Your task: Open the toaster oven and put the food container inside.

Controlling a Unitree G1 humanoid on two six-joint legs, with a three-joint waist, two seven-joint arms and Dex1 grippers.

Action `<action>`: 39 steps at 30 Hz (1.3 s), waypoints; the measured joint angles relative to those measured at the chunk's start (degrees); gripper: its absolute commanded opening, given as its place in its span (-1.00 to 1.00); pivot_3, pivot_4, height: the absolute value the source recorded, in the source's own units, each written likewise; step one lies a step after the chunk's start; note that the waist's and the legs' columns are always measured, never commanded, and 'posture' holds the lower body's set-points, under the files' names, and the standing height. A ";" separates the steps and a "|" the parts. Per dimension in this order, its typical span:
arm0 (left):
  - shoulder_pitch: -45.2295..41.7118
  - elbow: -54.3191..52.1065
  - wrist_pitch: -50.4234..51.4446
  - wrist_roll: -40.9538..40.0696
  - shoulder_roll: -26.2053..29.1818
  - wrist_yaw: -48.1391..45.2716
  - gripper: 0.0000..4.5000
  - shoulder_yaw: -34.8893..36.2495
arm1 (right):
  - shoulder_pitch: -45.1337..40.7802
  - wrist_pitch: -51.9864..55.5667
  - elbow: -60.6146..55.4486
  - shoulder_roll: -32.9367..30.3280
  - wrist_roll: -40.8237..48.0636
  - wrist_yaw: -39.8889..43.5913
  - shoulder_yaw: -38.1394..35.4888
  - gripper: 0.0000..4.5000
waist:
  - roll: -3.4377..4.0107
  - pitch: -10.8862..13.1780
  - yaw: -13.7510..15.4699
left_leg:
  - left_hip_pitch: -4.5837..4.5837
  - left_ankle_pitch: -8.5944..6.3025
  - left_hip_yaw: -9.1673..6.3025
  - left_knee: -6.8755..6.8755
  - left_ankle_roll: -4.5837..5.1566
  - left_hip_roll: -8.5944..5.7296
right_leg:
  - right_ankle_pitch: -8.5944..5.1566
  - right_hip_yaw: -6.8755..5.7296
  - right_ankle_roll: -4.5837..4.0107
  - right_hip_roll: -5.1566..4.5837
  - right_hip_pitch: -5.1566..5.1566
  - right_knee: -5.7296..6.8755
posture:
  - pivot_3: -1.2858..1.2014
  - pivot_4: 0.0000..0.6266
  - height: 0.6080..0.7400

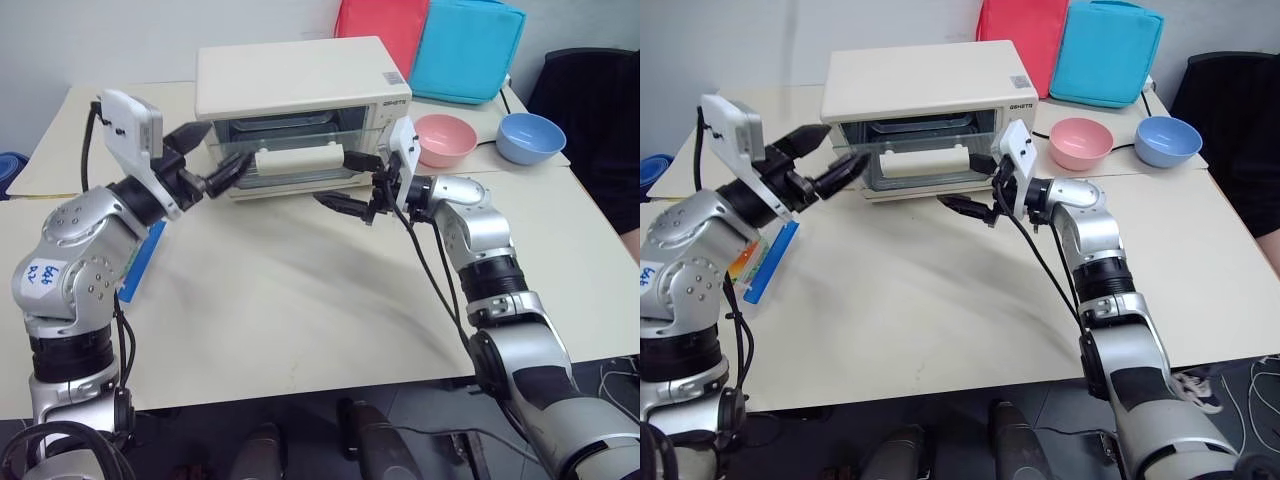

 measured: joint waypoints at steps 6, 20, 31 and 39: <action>-7.87 11.37 -5.37 7.65 2.80 -2.42 -0.33 -5.02 | 3.59 0.41 -4.04 0.22 -0.10 -0.70 0.43 1.00 | 0.00 0.00 -0.04 | 0.08 0.04 0.05 0.05 -0.07 -0.02 | -0.01 0.05 -0.01 0.00 0.01 0.15 | 0.03 -0.52 1.00; -10.66 21.55 -11.93 15.78 4.31 -16.95 -0.98 -14.14 | 7.47 1.54 -7.90 0.20 -0.23 -2.97 0.57 1.00 | 0.00 0.00 0.20 | 0.08 0.05 0.04 0.31 -0.07 -0.04 | -0.01 0.05 -0.03 -0.03 0.03 0.37 | 0.03 -0.52 1.00; -4.68 15.41 -7.82 15.56 4.05 -20.22 -0.98 -14.71 | 25.96 12.08 -27.66 -15.91 4.45 -1.40 -2.76 1.00 | 0.00 0.00 1.27 | 0.03 -0.05 0.00 0.58 0.10 -0.07 | -0.02 0.05 -0.02 -0.02 0.13 0.44 | 0.03 -0.52 1.00; 6.77 5.59 2.50 14.23 4.41 -19.20 -0.98 -14.66 | 34.42 26.08 -47.83 -23.95 20.69 2.71 -9.13 1.00 | -0.02 0.01 0.90 | 0.50 -0.05 -0.03 0.67 0.12 -0.03 | -0.04 0.10 -0.06 0.22 0.60 0.29 | 0.03 -0.52 1.00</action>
